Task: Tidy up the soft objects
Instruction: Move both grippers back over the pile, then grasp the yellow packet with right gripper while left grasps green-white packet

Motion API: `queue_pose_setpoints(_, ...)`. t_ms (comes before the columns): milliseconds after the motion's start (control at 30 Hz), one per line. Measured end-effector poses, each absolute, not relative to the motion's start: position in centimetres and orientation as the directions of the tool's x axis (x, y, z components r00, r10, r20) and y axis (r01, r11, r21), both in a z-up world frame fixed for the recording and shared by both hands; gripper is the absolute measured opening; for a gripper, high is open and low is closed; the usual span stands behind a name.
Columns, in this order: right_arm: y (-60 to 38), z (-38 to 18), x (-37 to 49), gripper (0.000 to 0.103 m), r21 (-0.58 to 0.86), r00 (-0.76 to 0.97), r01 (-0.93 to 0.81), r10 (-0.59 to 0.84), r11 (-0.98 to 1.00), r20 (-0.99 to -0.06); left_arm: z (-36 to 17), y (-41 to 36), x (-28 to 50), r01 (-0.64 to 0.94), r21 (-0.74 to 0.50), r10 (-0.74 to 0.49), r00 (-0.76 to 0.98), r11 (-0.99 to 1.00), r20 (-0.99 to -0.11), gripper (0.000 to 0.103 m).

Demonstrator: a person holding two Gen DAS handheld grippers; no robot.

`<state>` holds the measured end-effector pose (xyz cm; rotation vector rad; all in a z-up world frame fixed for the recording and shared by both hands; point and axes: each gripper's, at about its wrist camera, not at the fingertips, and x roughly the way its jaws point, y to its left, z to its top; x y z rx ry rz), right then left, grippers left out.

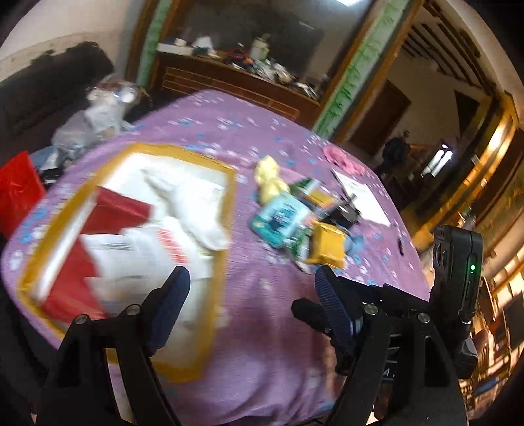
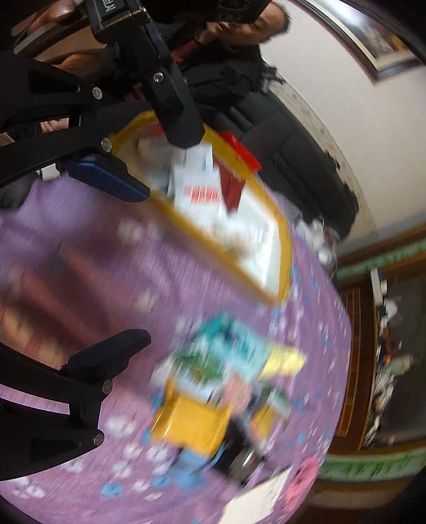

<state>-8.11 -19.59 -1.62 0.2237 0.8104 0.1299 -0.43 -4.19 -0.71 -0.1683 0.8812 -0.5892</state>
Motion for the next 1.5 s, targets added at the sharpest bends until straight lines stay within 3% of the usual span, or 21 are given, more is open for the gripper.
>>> queue_pose_setpoints(333,-30.9,-3.5,-9.9,0.08,0.31,0.638,0.245,0.088,0.919,-0.765,-2.6,-11.5,0.5,0.471,-0.261,-0.48,0.437,0.843,-0.761,0.079)
queue_pose_setpoints(533,-33.0,-3.4,-7.9,0.069,0.37,0.65,0.272,0.114,0.888,-0.752,-3.8,-13.0,2.6,0.477,-0.292,-0.488,0.362,0.829,-0.794,0.079)
queue_pose_setpoints(800,-32.9,-4.7,-2.3,0.068,0.374,0.634,0.331,0.09,0.867,-0.768,-5.0,-13.6,5.7,0.48,-0.277,-0.465,0.332,0.832,-0.821,0.079)
queue_pose_setpoints(900,-32.3,-5.8,-0.8,0.051,0.372,0.63,0.319,0.098,0.872,-0.77,-5.3,-14.4,6.3,0.501,-0.273,-0.468,0.318,0.821,-0.825,0.079)
queue_pose_setpoints(933,-32.2,-6.0,-0.8,0.039,0.396,0.637,0.296,0.129,0.87,-0.76,-5.3,-14.8,6.3,0.517,-0.263,-0.466,0.314,0.815,-0.827,0.079)
queue_pose_setpoints(1267,-34.2,-5.9,-6.9,0.034,0.422,0.685,0.283,0.126,0.861,-0.718,-6.1,-19.4,6.1,0.634,-0.19,-0.463,0.297,0.75,-0.835,0.077)
queue_pose_setpoints(1367,-34.4,-5.7,-7.8,0.034,0.383,0.69,0.28,0.093,0.88,-0.718,-6.6,-21.0,6.2,0.665,-0.164,-0.453,0.288,0.729,-0.843,0.063)
queue_pose_setpoints(1400,-34.7,-5.3,-8.2,0.034,0.378,0.693,0.281,0.086,0.882,-0.716,-7.1,-21.5,6.4,0.67,-0.147,-0.434,0.285,0.728,-0.855,0.054)
queue_pose_setpoints(1433,-34.9,-5.3,-8.5,0.034,0.383,0.7,0.28,0.085,0.88,-0.709,-7.5,-21.8,6.6,0.669,-0.14,-0.422,0.28,0.73,-0.862,0.038)
queue_pose_setpoints(1500,-35.3,-5.7,-8.2,0.034,0.398,0.717,0.265,0.096,0.878,-0.691,-8.7,-21.6,7.6,0.641,-0.199,-0.427,0.221,0.741,-0.877,0.02)
